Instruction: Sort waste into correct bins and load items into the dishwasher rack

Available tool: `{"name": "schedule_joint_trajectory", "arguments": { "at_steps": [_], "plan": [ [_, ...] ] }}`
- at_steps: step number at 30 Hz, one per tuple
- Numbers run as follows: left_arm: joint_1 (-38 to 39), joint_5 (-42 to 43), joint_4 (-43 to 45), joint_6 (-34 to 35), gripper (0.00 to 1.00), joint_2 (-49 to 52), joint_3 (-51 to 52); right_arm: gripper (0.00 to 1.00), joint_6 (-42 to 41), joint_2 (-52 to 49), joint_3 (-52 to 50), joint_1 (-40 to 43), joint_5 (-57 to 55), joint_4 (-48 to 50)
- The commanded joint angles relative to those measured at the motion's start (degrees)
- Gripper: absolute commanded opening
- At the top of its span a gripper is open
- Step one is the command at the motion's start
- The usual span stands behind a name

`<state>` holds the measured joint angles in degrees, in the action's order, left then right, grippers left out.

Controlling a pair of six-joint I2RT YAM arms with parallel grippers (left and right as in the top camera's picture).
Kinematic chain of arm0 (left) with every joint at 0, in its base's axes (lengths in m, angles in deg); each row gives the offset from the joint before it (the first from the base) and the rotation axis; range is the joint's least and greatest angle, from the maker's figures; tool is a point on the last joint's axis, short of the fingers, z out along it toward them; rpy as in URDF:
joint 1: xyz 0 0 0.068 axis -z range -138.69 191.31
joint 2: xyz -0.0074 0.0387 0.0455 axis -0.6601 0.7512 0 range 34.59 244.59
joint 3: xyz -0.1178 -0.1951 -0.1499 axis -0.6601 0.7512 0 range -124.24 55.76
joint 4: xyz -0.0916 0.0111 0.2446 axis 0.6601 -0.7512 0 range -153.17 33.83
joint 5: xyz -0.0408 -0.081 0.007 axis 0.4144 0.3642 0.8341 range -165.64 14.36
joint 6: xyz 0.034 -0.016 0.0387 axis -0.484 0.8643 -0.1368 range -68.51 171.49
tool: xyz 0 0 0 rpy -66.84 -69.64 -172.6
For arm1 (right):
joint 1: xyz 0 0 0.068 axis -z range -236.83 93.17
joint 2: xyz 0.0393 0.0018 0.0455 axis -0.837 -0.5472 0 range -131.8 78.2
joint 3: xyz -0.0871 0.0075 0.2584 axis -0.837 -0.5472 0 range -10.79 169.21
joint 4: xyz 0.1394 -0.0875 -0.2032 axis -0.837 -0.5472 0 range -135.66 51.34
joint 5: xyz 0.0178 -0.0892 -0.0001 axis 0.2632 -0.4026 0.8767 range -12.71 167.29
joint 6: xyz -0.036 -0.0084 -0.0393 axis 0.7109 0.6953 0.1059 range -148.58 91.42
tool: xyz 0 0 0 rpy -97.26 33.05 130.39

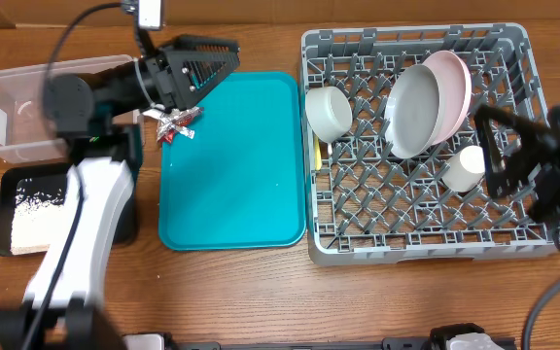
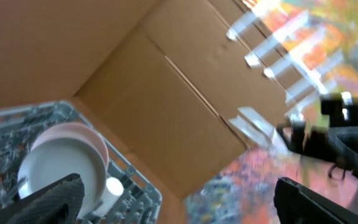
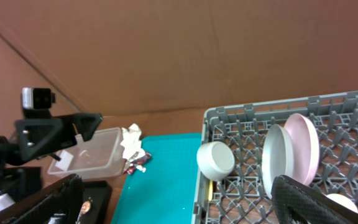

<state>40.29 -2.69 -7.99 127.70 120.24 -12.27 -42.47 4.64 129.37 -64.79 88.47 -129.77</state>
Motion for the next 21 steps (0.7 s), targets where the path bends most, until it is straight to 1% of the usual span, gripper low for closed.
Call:
{"name": "schedule_joint_trajectory", "arguments": {
  "at_steps": [1,2,4,5,6,7,8,9,11,12,14,15,17,19,21],
  "plan": [
    [-0.85,-9.27,-23.34,-24.3,1.0,-10.45,-0.63,1.0,0.44,-1.57,-0.2,0.11,1.16,-0.37],
    [-0.76,-21.68,-44.41,-37.29,1.0,-15.98,-1.95,1.0,0.42,-1.55,-0.2,0.11,1.14,-0.24],
    [-0.13,-37.27,-61.44,-45.86,1.0,-19.71,-4.28,1.0,0.42,-1.57,-0.2,0.11,0.87,-0.26],
    [0.85,-51.17,-72.28,-50.86,1.0,-21.9,-6.49,1.0,0.42,-1.73,-0.2,0.11,0.09,-0.28],
    [1.25,-57.59,-77.09,-52.78,1.0,-22.6,-7.67,1.0,0.35,-2.08,-0.22,0.11,-1.46,-0.33],
    [1.33,-61.64,-80.67,-54.25,1.0,-22.84,-8.68,1.0,-0.59,-2.62,-0.22,0.11,-3.8,-0.66],
    [1.31,-64.13,-83.84,-56.98,1.0,-22.73,-9.49,1.0,-2.89,-3.48,-0.22,0.11,-7.13,-1.29],
    [1.33,-66.01,-85.96,-60.11,1.0,-22.6,-9.49,1.0,-6.95,-5.53,-0.22,0.11,-14.62,-3.3],
    [1.33,-69.85,-88.76,-62.55,1.0,-22.01,-9.49,1.0,-10.45,-7.63,-0.22,0.11,-19.21,-5.35],
    [1.38,-73.4,-90.71,-64.41,1.0,-21.24,-9.49,1.0,-10.4,-9.29,-0.22,0.11,-19.45,-5.92],
    [1.38,-80.76,-95.14,-66.73,1.0,-18.82,-9.49,1.0,-10.38,-12.66,-0.22,0.11,-16.11,-5.73],
    [1.38,-81.83,-96.91,-66.79,1.0,-17.07,-9.49,1.0,-10.38,-13.46,-0.22,0.11,-15.8,-5.4],
    [1.38,-78.73,-98.4,-67.23,1.0,-14.43,-9.49,1.0,-10.36,-14.47,-0.22,0.11,-15.82,-4.31],
    [1.38,-75.56,-98.42,-70.82,1.0,-11.13,-9.49,1.0,-10.34,-14.78,-0.22,0.11,-15.8,-3.06],
    [1.46,-72.37,-98.4,-71.95,1.0,-6.1,-9.49,1.0,-10.34,-14.75,-0.22,0.11,-15.8,-2.49]
  ]
}}
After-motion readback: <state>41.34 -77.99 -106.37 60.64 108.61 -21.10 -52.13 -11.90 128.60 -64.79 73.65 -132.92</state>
